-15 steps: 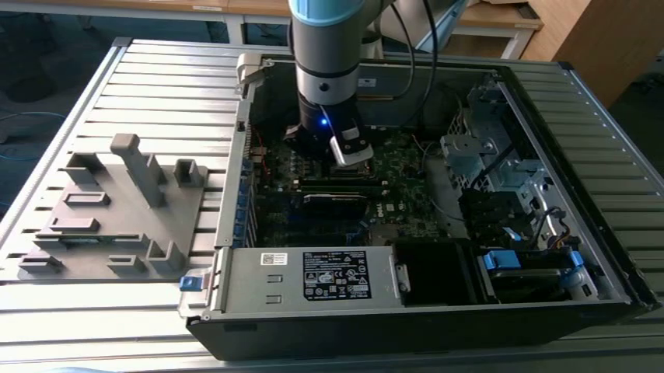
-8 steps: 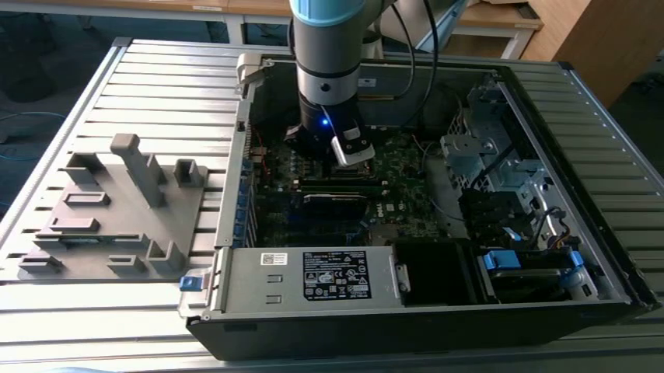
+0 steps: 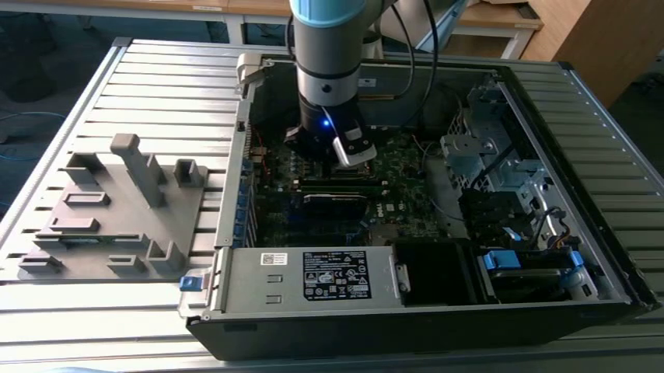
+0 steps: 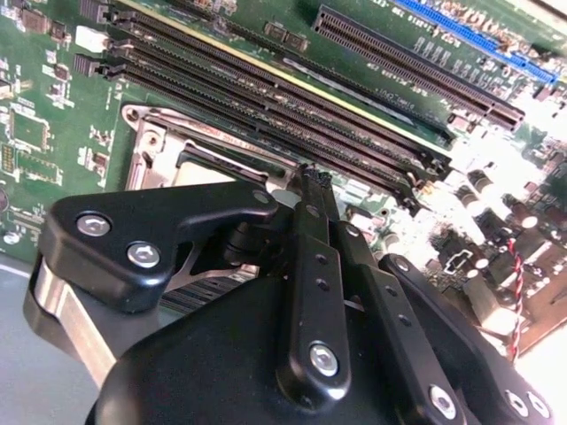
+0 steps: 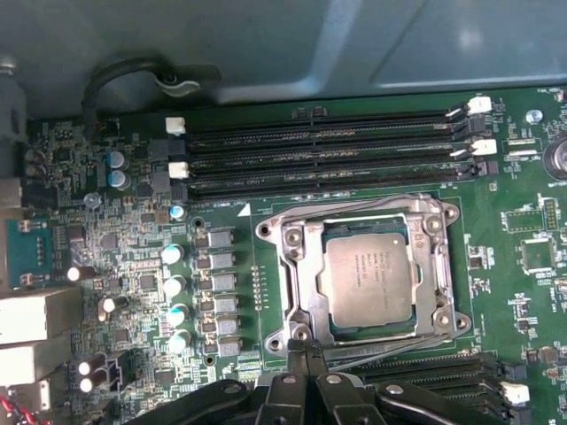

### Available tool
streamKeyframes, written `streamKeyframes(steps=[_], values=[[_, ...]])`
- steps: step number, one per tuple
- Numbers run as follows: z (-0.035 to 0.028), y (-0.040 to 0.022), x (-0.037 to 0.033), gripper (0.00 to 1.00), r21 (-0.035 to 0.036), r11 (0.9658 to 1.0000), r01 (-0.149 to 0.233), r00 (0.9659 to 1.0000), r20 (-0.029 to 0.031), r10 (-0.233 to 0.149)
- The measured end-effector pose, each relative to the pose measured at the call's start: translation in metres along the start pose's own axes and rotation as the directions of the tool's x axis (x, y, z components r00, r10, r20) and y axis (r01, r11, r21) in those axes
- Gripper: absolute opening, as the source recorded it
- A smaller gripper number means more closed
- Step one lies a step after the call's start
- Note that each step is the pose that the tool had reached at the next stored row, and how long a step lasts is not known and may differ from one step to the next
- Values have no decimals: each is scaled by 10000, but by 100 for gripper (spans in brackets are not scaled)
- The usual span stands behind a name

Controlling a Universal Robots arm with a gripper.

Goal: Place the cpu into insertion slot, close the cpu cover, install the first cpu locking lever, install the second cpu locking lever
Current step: 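Install the second cpu locking lever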

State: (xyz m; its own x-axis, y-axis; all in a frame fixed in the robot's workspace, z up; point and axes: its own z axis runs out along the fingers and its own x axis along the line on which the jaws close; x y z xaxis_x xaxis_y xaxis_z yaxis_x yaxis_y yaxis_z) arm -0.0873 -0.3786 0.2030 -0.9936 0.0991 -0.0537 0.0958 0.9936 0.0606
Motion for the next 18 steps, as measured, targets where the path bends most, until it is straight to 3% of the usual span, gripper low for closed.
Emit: streamKeyframes(steps=[8,15,18], values=[[-2,-20,-2,11,-18,9995,327,9995,-19,-327],[-45,-20,-6,11,-19,9994,347,9994,-23,-347],[-47,-47,-13,11,-20,9994,346,9994,-22,-346]])
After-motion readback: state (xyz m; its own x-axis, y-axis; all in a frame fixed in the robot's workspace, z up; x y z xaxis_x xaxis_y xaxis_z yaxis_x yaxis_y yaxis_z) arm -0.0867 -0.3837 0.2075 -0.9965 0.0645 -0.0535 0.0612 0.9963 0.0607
